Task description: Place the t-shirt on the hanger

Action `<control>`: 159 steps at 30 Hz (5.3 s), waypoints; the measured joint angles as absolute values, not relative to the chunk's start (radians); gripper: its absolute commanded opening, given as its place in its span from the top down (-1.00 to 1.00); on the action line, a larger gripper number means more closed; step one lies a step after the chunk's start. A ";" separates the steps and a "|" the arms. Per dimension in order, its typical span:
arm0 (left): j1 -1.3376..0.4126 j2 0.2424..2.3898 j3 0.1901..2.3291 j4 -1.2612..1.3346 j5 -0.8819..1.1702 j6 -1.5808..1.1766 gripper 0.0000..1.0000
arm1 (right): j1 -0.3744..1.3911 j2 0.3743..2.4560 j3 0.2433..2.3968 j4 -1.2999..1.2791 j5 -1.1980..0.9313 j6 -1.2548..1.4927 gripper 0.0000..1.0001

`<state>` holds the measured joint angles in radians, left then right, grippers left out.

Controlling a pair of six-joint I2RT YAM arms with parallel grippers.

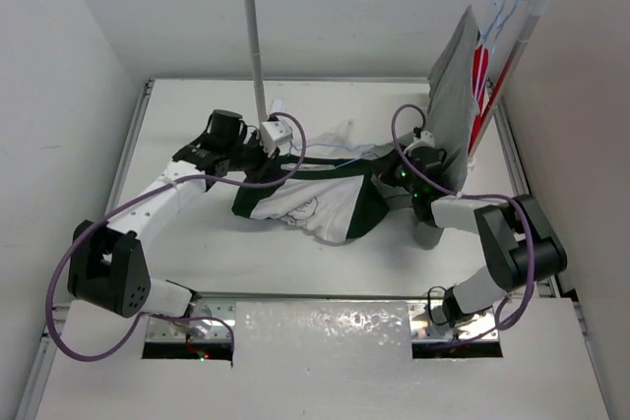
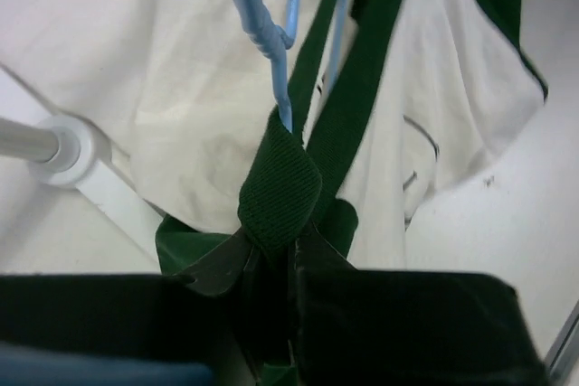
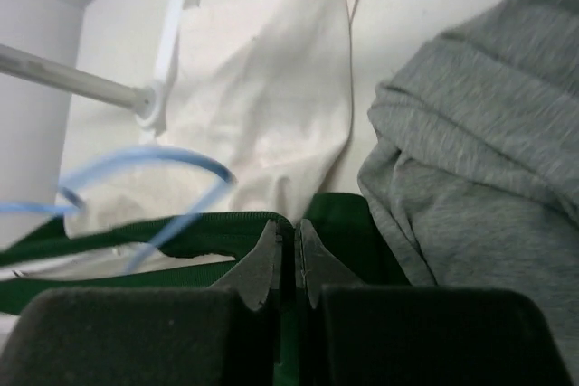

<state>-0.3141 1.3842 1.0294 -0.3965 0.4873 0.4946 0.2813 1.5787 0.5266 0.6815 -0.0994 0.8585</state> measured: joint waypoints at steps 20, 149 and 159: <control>-0.380 1.340 0.924 -0.319 0.194 0.881 1.00 | 0.510 1.430 0.751 0.218 0.392 0.364 1.00; -0.392 1.669 1.143 -0.274 0.818 0.939 0.70 | 0.566 1.604 0.815 0.362 -0.400 -0.193 1.00; -0.406 1.630 1.145 -0.310 0.740 0.889 1.00 | 0.566 1.596 0.816 0.376 -0.339 -0.186 -0.32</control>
<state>-0.4057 1.6299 1.1454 -0.3103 0.7399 0.8886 0.5663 1.5955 0.8158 0.3759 -0.3386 -0.1864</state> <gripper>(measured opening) 0.053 0.195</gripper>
